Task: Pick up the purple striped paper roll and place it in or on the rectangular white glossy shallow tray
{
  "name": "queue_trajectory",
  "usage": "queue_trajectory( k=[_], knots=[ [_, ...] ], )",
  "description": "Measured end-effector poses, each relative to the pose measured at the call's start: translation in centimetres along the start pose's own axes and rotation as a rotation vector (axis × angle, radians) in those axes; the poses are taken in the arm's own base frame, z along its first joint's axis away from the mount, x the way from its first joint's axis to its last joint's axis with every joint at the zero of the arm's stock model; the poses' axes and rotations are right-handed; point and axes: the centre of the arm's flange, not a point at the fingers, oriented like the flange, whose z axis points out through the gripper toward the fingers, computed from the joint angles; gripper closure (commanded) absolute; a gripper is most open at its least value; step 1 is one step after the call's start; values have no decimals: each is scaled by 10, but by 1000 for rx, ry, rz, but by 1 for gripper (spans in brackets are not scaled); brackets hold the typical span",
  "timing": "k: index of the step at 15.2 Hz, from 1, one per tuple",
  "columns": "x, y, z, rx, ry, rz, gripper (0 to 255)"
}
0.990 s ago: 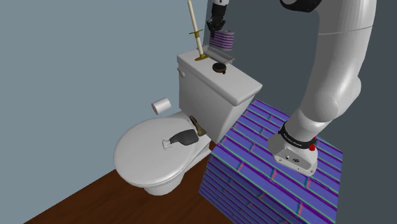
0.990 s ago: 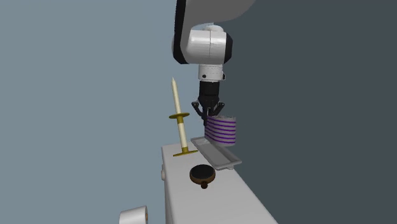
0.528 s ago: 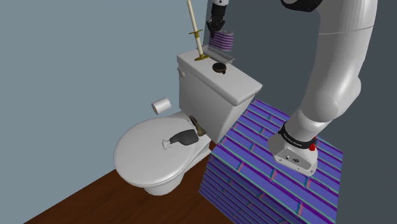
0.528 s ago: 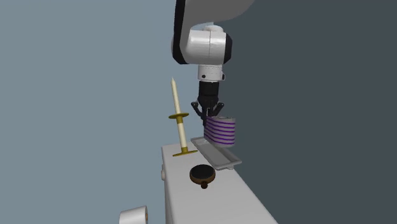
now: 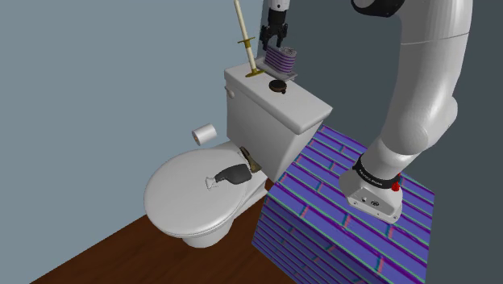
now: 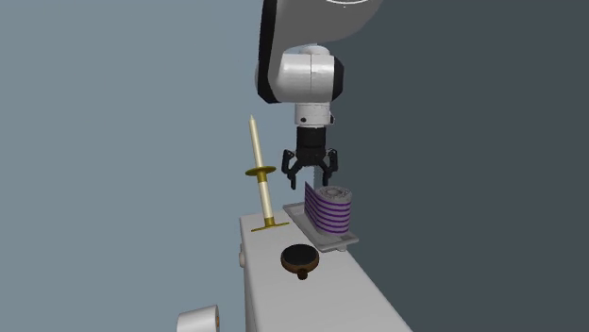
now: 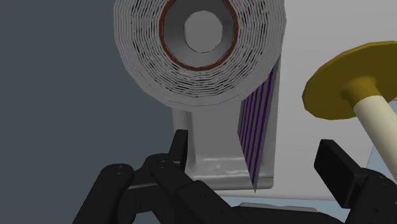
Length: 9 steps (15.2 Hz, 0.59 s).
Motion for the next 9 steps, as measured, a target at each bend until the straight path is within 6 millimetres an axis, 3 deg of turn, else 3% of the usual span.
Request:
queue_trajectory(
  k=[2, 5, 9],
  knots=[
    [0, -2, -1, 17, -8, 7, 0],
    [2, -3, -26, 25, -7, 9, 0],
    [1, -4, -32, 26, -6, 9, 0]
  ],
)
